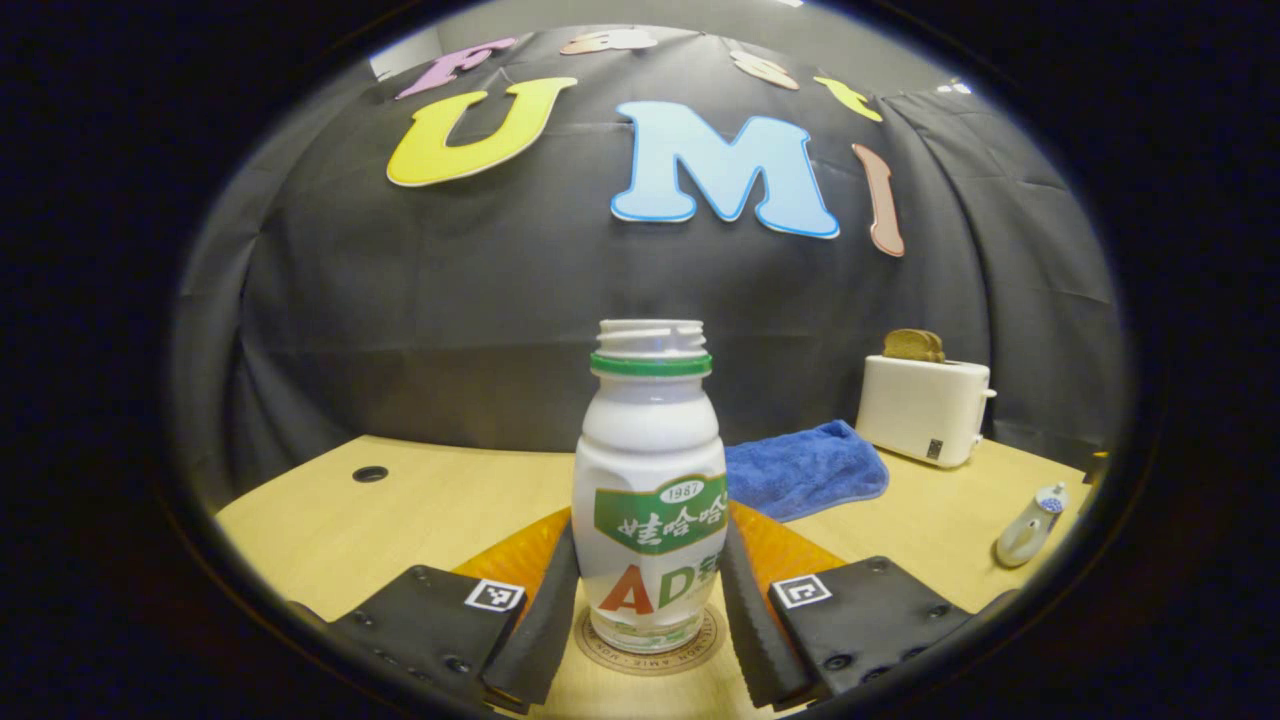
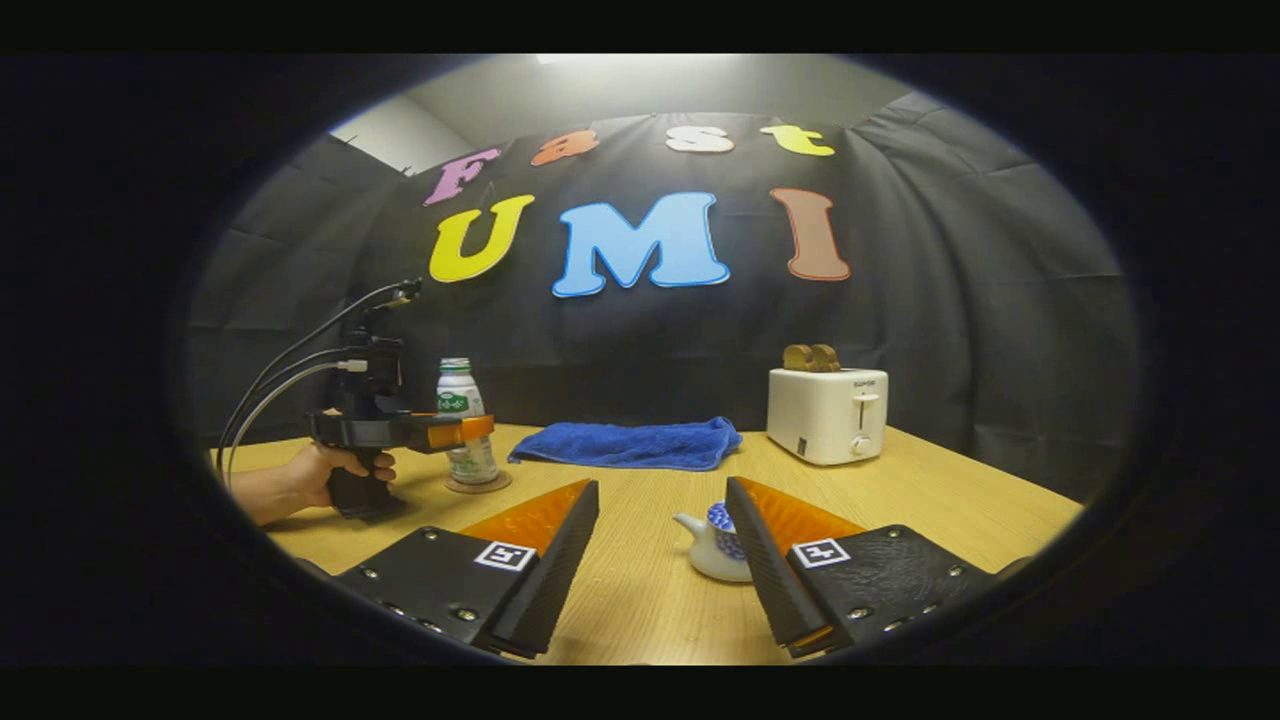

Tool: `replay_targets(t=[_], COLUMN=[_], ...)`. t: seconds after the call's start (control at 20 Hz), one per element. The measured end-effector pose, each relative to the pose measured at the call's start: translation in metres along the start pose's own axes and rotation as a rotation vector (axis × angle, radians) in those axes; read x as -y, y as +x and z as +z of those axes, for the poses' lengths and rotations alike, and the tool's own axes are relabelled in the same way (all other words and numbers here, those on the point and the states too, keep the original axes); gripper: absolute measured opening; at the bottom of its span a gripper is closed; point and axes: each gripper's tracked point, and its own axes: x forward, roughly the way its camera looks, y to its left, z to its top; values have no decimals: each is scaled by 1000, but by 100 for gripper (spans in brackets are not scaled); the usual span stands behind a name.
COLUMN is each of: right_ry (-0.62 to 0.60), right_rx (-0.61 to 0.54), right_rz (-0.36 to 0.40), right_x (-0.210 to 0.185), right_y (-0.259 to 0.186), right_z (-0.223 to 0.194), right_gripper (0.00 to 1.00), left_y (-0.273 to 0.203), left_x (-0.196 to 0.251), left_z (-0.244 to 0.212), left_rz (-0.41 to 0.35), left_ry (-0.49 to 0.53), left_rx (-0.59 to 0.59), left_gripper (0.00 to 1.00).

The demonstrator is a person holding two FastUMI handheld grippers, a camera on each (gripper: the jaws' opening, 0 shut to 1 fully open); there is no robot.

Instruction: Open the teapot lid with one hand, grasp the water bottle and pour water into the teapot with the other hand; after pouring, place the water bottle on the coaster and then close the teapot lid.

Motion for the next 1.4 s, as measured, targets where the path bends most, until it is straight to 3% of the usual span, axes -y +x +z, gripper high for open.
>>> replay_targets(t=[0.4, 0.5, 0.55, 1.05, 1.4], right_ry=[3, 7, 9, -3, -41], right_rx=[-6, -5, -4, -10, -24], right_rz=[1, 3, 5, 15, -8], right_x=[1, 0, 0, -3, -8], right_y=[0, 0, 0, -1, -2], right_z=[-1, 0, 0, -2, 1], right_gripper=[78, 78, 78, 78, 80], left_y=[-2, -5, -7, -47, -151], left_x=[3, 2, 2, -5, 10], left_z=[-1, 1, 3, 15, 39], left_rz=[-10, -2, 0, 34, 17], left_ry=[-23, -27, -26, -74, -128], left_rx=[-1, 3, 6, 31, 120], left_gripper=[87, 99, 100, 100, 100])
